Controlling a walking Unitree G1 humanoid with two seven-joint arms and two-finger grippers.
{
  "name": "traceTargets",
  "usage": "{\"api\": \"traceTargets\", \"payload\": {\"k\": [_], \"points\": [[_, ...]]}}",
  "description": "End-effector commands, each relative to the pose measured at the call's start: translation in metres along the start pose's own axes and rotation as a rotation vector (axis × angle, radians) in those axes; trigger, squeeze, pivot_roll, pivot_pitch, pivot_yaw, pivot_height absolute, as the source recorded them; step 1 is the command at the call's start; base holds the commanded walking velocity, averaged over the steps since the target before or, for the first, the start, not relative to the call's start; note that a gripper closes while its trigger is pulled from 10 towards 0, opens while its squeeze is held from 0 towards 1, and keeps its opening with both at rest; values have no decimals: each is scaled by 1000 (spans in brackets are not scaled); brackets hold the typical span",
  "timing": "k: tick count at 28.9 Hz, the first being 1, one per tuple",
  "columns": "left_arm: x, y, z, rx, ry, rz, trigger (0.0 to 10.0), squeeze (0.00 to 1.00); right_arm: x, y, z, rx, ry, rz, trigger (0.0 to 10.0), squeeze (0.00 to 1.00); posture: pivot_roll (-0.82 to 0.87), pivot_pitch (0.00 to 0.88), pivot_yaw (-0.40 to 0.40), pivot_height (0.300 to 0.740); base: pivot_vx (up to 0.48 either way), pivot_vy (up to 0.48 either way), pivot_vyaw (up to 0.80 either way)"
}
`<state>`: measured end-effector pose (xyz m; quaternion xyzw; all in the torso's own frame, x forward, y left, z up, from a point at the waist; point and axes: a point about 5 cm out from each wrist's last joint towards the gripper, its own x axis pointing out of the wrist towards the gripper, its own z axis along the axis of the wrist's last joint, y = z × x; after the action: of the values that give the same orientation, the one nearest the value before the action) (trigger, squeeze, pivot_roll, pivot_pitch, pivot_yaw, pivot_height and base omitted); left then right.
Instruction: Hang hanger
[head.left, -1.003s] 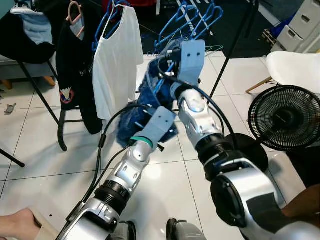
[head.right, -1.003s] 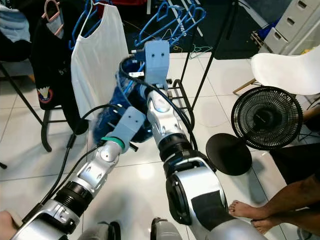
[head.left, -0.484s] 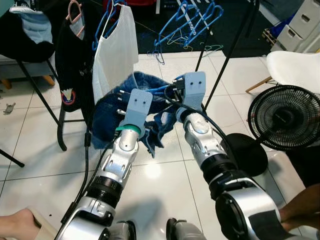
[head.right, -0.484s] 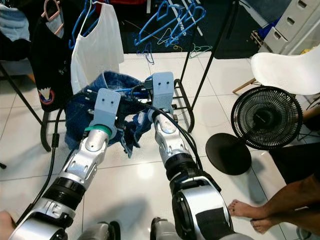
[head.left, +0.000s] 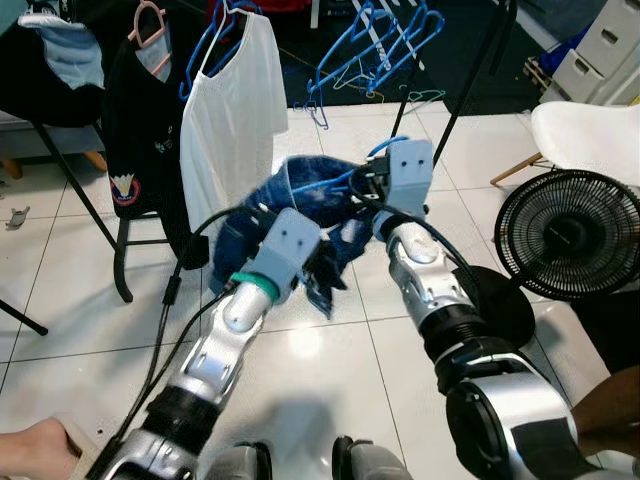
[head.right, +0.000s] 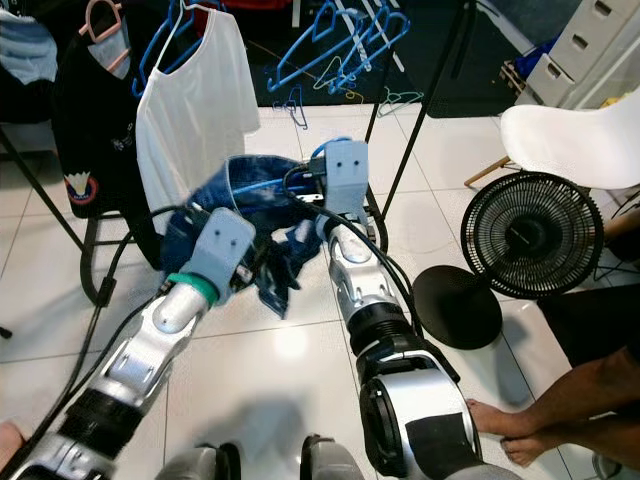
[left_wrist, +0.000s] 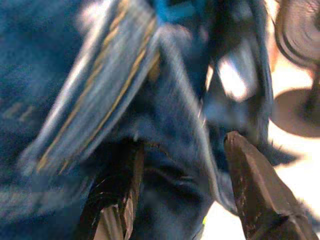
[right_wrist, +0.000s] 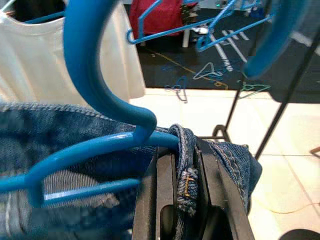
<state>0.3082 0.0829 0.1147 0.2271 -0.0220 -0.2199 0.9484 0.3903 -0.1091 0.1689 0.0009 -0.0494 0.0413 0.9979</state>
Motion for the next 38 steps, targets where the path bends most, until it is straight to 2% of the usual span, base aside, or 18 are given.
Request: {"api": "traceTargets", "payload": {"k": [1, 4, 6, 9, 10, 12, 14, 16, 17, 19, 20, 21, 23, 27, 29, 33, 35, 38], "points": [[-4, -6, -3, 34, 0, -36, 10000, 0, 4, -3, 10, 28, -26, -22, 0, 0, 28, 60, -3, 733, 0, 0, 0], [-7, -2, -5, 19, 5, -38, 10000, 0, 4, -7, 11, 11, -29, -29, 0, 0, 28, 58, -3, 733, 0, 0, 0], [-18, 11, -3, -68, 5, -50, 10000, 0, 3, -14, 11, -71, -44, -33, 0, 0, 31, 60, -3, 733, 0, 0, 0], [-33, 20, 3, -119, -15, -91, 10000, 0, 1, -22, 10, -152, -59, -29, 0, 0, 35, 67, -4, 733, 0, 0, 0], [-33, 20, 3, -119, -15, -91, 10000, 0, 1, -22, 10, -152, -59, -29, 0, 0, 35, 67, -4, 733, 0, 0, 0], [-45, 21, 9, -138, -37, -177, 10000, 0, 0, -28, 8, -181, -60, -35, 0, 0, 37, 71, -4, 733, 0, 0, 0], [-45, 21, 9, -138, -37, -177, 10000, 0, 0, -28, 8, -181, -60, -35, 0, 0, 37, 71, -4, 733, 0, 0, 0], [-56, 17, 12, -133, -50, -270, 10000, 0, -1, -33, 7, -203, -59, -47, 0, 0, 36, 75, -1, 733, 0, 0, 0], [-55, 22, 13, -153, -42, -235, 10000, 0, -2, -34, 8, -239, -72, -35, 0, 0, 38, 78, 0, 733, 0, 0, 0], [-55, 22, 13, -153, -42, -235, 10000, 0, -2, -34, 8, -239, -72, -35, 0, 0, 38, 78, 0, 733, 0, 0, 0], [-51, 28, 14, -171, -32, -174, 10000, 0, -3, -33, 8, -285, -89, -4, 0, 0, 40, 80, 1, 733, 0, 0, 0], [-51, 28, 14, -171, -32, -174, 10000, 0, -3, -33, 8, -285, -89, -4, 0, 0, 40, 80, 1, 733, 0, 0, 0], [-40, 44, 19, -179, -25, -46, 10000, 0, -7, -27, 6, -369, -115, 78, 0, 0, 37, 82, 1, 733, 0, 0, 0], [-38, 47, 22, -177, -29, -19, 10000, 0, -8, -24, 5, -392, -122, 104, 0, 0, 37, 82, 1, 733, 0, 0, 0], [-34, 55, 26, -165, -30, 30, 10000, 0, -12, -19, 1, -427, -134, 157, 0, 0, 35, 84, 2, 733, 0, 0, 0], [-36, 55, 29, -195, -20, -9, 10000, 0, -14, -16, -3, -439, -136, 177, 0, 0, 35, 84, 2, 733, 0, 0, 0], [-40, 48, 31, -236, -3, -96, 10000, 0, -15, -15, -3, -441, -138, 179, 0, 0, 37, 86, 6, 733, 0, 0, 0], [-42, 44, 30, -265, 12, -134, 10000, 0, -15, -15, -3, -442, -139, 178, 0, 0, 38, 86, 6, 733, 0, 0, 0]]}}
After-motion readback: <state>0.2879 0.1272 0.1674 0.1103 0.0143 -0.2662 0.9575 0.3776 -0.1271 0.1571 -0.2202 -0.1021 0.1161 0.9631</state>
